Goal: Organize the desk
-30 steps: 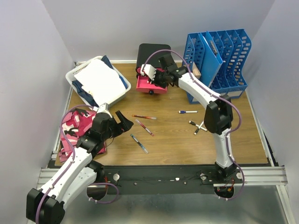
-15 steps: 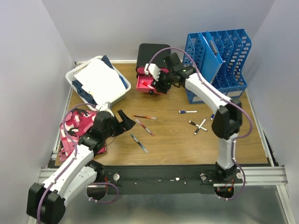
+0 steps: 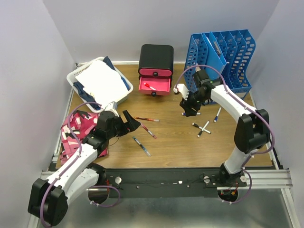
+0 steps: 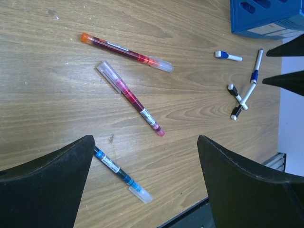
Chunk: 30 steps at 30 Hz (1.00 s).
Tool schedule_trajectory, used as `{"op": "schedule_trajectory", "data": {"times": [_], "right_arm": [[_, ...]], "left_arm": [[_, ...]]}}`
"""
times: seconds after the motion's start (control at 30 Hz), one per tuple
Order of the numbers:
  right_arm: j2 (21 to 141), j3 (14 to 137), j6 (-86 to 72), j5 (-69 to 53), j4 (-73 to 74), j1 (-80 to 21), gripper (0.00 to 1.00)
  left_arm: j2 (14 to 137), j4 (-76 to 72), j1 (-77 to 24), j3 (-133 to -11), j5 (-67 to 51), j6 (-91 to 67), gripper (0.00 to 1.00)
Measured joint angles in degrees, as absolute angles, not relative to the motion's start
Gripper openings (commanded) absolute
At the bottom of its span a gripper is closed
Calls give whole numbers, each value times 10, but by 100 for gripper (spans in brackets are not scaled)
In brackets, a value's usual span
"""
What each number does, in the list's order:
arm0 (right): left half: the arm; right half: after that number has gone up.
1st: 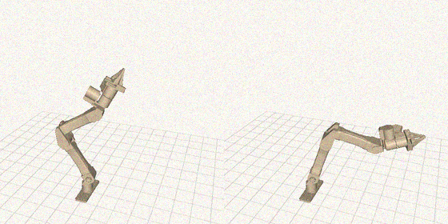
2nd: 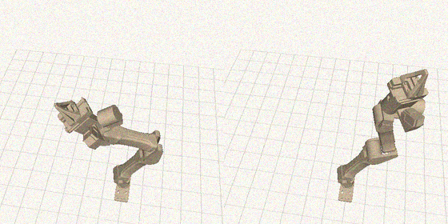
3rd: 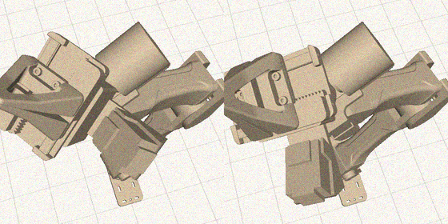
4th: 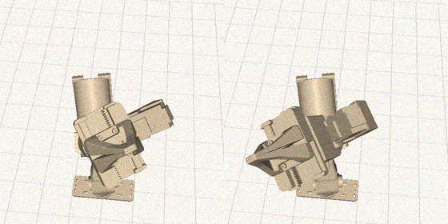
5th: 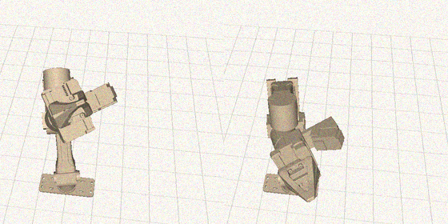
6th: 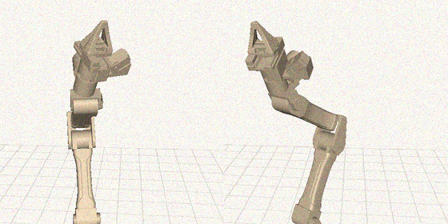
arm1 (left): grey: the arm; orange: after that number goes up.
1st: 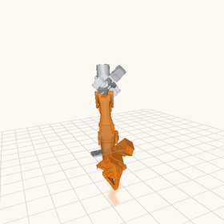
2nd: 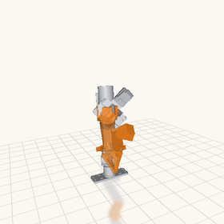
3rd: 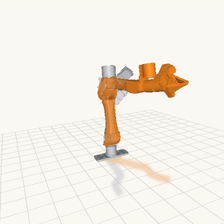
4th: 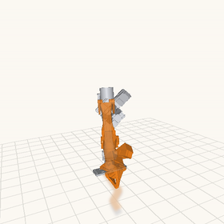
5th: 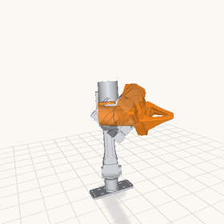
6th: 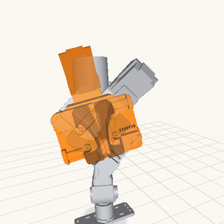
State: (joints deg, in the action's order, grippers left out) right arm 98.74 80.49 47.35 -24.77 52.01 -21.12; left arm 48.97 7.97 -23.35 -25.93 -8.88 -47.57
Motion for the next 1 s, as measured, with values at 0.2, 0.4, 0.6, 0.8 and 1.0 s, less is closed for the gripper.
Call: {"op": "schedule_trajectory", "data": {"times": [0.2,0.4,0.6,0.8,1.0], "right_arm": [[1020,805,522,-247,510,-187,62],[1065,806,567,-246,483,-188,62],[1111,827,589,-230,459,-188,62],[1133,830,603,-213,442,-188,59],[1150,830,612,-204,435,-188,44]], "left_arm": [[497,73,-234,-260,-97,-469,98],[497,69,-234,-260,-98,-468,98],[495,69,-234,-260,-98,-468,98],[493,69,-234,-260,-98,-468,98],[494,69,-234,-260,-98,-468,97]]}}
